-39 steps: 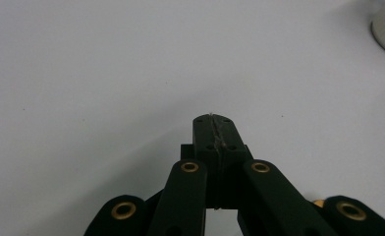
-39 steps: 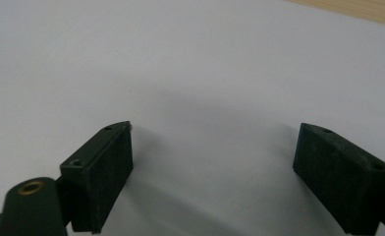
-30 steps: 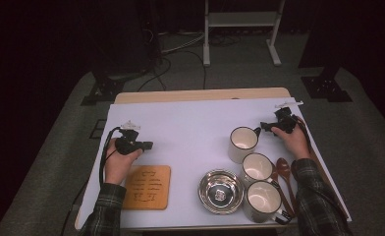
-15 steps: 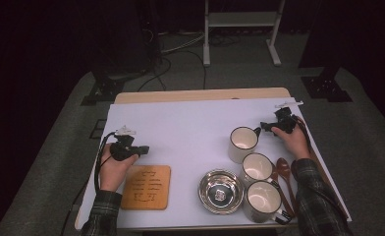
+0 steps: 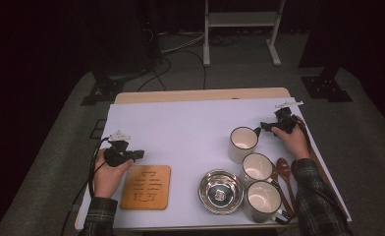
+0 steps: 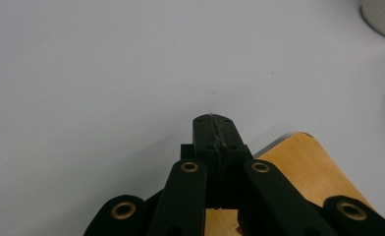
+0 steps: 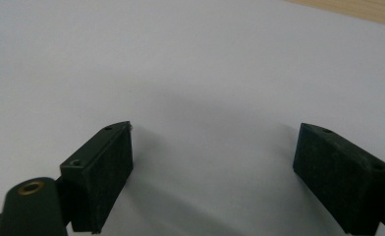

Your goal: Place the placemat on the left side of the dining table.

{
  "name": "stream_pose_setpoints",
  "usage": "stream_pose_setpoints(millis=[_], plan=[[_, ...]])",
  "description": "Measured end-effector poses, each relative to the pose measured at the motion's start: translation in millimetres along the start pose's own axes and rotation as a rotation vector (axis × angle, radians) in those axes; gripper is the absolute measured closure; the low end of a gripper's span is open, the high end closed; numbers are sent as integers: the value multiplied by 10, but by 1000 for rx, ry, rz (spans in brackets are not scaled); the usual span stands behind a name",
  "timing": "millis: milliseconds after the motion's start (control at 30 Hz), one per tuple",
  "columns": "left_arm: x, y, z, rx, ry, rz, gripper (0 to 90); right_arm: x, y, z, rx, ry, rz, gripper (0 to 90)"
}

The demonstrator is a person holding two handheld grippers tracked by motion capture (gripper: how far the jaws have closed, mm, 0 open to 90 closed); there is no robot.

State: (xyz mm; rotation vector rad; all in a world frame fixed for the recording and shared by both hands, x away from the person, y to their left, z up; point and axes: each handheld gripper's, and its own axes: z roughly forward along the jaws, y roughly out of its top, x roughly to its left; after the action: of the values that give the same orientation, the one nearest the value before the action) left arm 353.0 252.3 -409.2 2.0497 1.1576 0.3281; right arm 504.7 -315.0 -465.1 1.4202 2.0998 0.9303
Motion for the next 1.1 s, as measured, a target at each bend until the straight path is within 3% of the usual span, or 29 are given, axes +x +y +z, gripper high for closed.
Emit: stream_pose_setpoints(millis=[667, 1100], plan=[[-27, -240, -204, 6, 37, -8, 898, -2, 2, 0, 2, 2, 1, 134], [8, -420, -333, 3, 56, -41, 898, -4, 2, 1, 2, 2, 1, 134]])
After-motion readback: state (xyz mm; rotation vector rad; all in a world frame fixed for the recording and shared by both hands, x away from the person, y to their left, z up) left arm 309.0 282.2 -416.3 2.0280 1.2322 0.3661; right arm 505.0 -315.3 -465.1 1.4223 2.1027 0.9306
